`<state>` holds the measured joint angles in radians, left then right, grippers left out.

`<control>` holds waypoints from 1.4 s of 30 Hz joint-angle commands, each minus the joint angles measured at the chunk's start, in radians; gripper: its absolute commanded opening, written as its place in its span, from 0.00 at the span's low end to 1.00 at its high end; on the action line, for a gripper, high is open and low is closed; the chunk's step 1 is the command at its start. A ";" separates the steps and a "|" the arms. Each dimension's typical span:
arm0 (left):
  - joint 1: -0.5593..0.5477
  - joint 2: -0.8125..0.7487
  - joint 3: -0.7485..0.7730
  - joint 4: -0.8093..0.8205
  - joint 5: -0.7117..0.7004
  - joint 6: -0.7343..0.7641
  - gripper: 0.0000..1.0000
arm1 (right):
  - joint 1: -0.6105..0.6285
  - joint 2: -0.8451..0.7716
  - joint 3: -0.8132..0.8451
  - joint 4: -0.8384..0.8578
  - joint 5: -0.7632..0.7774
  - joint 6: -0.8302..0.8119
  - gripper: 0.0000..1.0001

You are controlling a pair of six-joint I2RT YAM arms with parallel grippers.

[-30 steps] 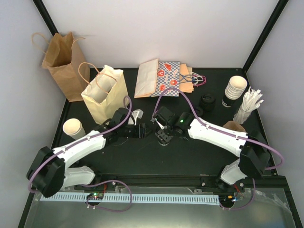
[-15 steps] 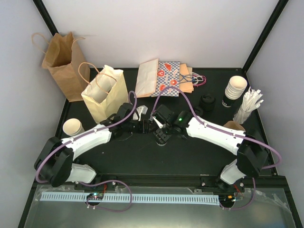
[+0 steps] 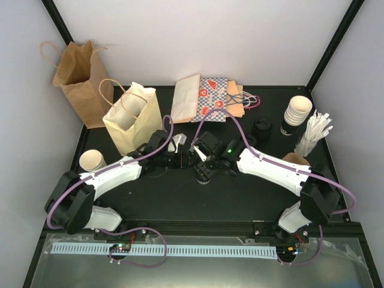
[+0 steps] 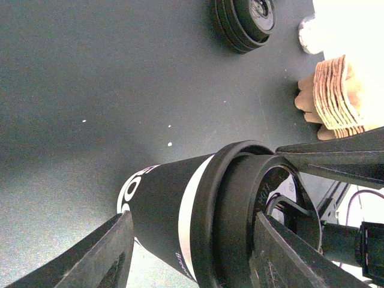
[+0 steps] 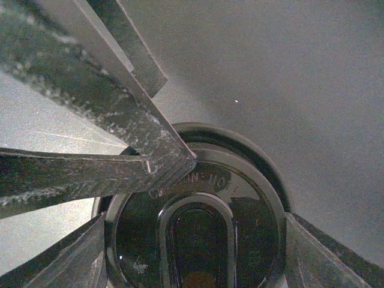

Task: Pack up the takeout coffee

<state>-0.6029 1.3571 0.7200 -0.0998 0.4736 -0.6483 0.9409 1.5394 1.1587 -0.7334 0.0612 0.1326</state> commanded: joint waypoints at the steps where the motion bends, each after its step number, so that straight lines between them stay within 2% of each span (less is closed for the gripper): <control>1: 0.006 0.013 0.022 0.020 0.017 0.001 0.57 | 0.004 0.082 -0.086 -0.095 -0.177 0.022 0.70; 16: 0.031 -0.070 -0.044 0.031 0.005 -0.023 0.57 | 0.005 0.083 -0.111 -0.118 -0.186 0.050 0.69; 25: 0.031 -0.144 -0.121 0.058 0.062 -0.063 0.45 | 0.004 0.092 -0.096 -0.127 -0.169 0.042 0.69; 36: 0.031 -0.035 -0.095 0.110 0.084 -0.056 0.42 | 0.004 0.087 -0.093 -0.135 -0.172 0.037 0.69; 39: 0.032 -0.004 -0.072 0.053 0.037 -0.046 0.41 | 0.004 0.088 -0.091 -0.138 -0.172 0.038 0.69; 42: 0.032 0.031 -0.064 0.000 0.001 -0.054 0.35 | 0.005 0.087 -0.093 -0.137 -0.176 0.036 0.69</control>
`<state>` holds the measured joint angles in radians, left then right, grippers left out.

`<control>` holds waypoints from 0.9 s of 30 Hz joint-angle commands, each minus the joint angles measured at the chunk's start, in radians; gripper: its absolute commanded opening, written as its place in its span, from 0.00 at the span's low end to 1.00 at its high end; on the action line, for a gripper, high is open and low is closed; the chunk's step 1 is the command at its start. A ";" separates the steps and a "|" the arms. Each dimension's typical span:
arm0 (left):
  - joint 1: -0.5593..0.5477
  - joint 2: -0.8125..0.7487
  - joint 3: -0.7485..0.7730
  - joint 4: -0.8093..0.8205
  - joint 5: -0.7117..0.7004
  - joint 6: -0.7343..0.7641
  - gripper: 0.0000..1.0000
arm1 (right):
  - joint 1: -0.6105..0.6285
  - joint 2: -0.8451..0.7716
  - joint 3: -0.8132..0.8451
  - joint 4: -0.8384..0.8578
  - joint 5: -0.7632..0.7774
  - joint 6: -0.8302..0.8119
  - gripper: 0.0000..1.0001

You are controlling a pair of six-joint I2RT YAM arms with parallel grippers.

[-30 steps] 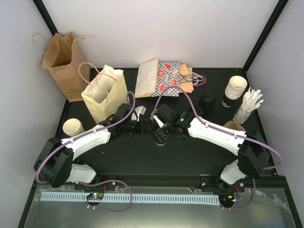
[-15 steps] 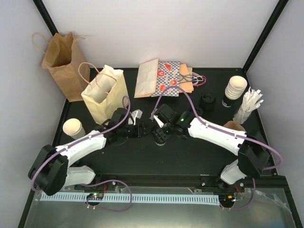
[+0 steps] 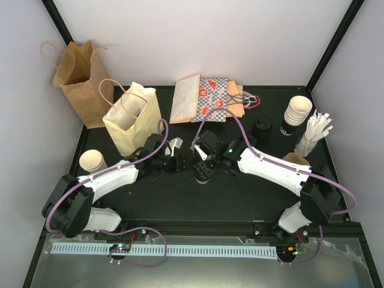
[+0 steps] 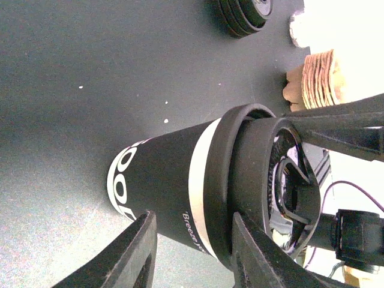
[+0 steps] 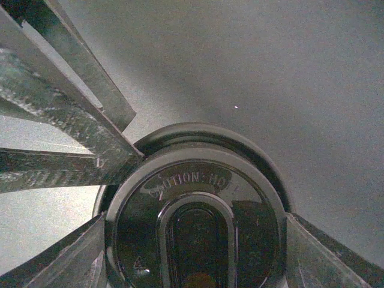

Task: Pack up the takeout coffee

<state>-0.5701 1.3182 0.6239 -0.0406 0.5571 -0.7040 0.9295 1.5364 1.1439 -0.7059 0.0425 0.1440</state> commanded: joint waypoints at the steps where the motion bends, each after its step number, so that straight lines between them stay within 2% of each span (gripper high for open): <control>1: 0.001 0.083 0.027 -0.060 -0.081 -0.008 0.33 | 0.017 0.090 -0.079 -0.163 -0.161 0.024 0.69; 5: 0.000 0.130 -0.015 -0.024 -0.064 -0.055 0.24 | 0.018 0.100 -0.086 -0.159 -0.168 0.022 0.69; 9: 0.002 0.121 -0.051 0.008 -0.072 -0.080 0.22 | 0.018 0.101 -0.086 -0.162 -0.167 0.018 0.68; 19: 0.044 0.044 0.050 -0.016 -0.046 -0.066 0.35 | 0.034 0.104 -0.090 -0.165 -0.156 0.019 0.68; 27: 0.052 0.126 0.132 0.017 0.030 -0.047 0.38 | 0.048 0.100 -0.087 -0.166 -0.147 0.011 0.68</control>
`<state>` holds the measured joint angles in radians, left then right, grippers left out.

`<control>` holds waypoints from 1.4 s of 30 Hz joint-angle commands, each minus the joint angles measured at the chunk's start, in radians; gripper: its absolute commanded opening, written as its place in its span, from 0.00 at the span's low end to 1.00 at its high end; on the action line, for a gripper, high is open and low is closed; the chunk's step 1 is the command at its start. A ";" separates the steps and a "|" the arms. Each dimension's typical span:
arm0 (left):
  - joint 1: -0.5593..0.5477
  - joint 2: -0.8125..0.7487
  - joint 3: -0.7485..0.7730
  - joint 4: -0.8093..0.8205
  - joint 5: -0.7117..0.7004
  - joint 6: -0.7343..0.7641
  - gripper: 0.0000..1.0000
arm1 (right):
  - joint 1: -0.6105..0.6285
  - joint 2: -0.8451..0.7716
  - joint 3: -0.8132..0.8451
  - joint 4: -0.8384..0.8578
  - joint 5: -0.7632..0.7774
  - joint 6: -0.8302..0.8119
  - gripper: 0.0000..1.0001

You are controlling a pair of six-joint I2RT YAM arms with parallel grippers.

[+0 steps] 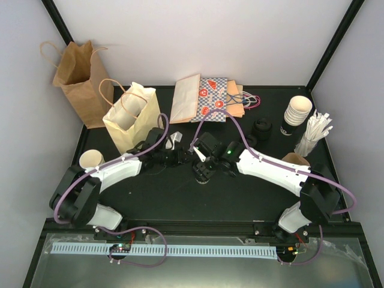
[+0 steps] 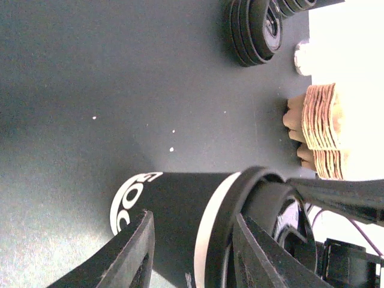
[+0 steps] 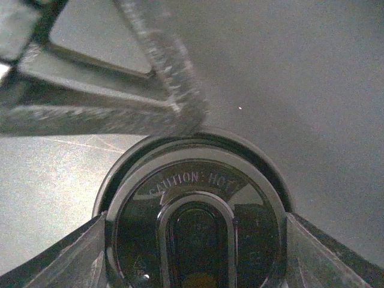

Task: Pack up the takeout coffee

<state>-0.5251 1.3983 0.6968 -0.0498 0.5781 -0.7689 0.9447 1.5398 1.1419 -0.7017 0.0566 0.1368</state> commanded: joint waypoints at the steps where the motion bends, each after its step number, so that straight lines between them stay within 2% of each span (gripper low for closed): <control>1: 0.007 0.058 0.064 0.030 0.015 0.019 0.38 | 0.034 0.098 -0.084 -0.169 -0.159 0.018 0.68; 10: -0.004 0.159 0.076 0.009 0.056 0.050 0.38 | 0.035 0.098 -0.075 -0.169 -0.155 0.013 0.68; 21: -0.022 0.201 0.012 0.027 0.012 0.025 0.37 | 0.036 0.102 -0.085 -0.159 -0.159 0.015 0.68; 25: -0.023 0.147 0.022 0.003 -0.004 0.037 0.37 | 0.037 0.093 -0.085 -0.154 -0.140 0.019 0.67; 32: -0.021 -0.005 0.110 -0.168 -0.084 0.116 0.42 | 0.036 0.072 -0.089 -0.141 -0.123 0.018 0.67; 36: -0.020 -0.058 0.097 -0.160 -0.054 0.108 0.46 | 0.036 0.066 -0.093 -0.134 -0.124 0.016 0.67; 42: -0.022 -0.040 0.061 -0.097 0.041 0.102 0.48 | 0.037 0.063 -0.093 -0.136 -0.118 0.010 0.67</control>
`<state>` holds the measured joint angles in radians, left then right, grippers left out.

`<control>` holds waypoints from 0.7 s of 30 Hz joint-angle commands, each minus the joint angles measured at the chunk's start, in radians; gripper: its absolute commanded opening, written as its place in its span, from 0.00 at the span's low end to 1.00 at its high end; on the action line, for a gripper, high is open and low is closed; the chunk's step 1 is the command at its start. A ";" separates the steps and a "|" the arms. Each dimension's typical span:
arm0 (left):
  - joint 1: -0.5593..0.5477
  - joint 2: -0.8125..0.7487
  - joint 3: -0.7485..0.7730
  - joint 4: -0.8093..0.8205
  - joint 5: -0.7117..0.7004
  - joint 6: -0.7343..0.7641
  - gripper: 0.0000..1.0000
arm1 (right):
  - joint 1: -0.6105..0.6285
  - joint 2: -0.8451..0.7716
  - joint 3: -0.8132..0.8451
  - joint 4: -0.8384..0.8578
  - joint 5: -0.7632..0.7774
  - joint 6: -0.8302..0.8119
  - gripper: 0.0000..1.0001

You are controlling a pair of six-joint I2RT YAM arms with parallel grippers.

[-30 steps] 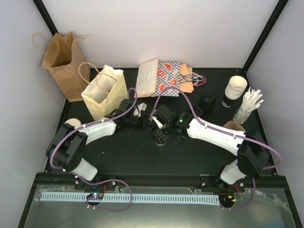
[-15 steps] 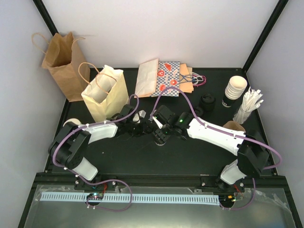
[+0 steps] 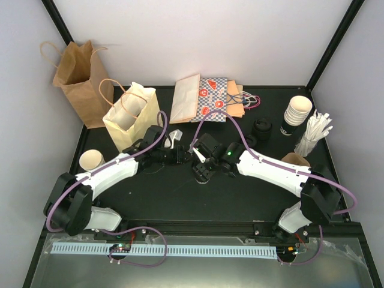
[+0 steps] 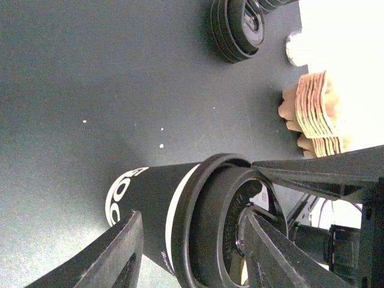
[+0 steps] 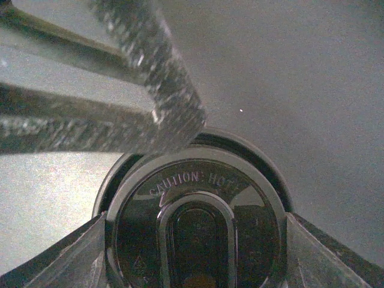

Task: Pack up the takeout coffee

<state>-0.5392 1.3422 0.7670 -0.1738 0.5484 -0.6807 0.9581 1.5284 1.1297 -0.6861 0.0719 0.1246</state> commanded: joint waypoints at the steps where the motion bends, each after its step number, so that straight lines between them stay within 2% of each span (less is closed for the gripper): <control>1: -0.008 0.027 -0.010 0.034 0.085 0.016 0.49 | 0.023 0.076 -0.081 -0.153 -0.133 0.021 0.67; 9: -0.015 0.121 -0.017 0.098 0.170 0.028 0.50 | 0.024 0.072 -0.073 -0.155 -0.131 0.020 0.67; 13: -0.016 0.134 -0.016 0.059 0.125 0.045 0.50 | 0.024 0.064 -0.071 -0.153 -0.121 0.026 0.68; 21: -0.018 0.140 -0.014 -0.003 0.060 0.071 0.49 | 0.024 0.007 -0.021 -0.146 -0.058 0.048 0.80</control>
<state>-0.5453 1.4532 0.7494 -0.0971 0.6807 -0.6487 0.9588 1.5223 1.1301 -0.6868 0.0761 0.1295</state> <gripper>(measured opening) 0.491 0.771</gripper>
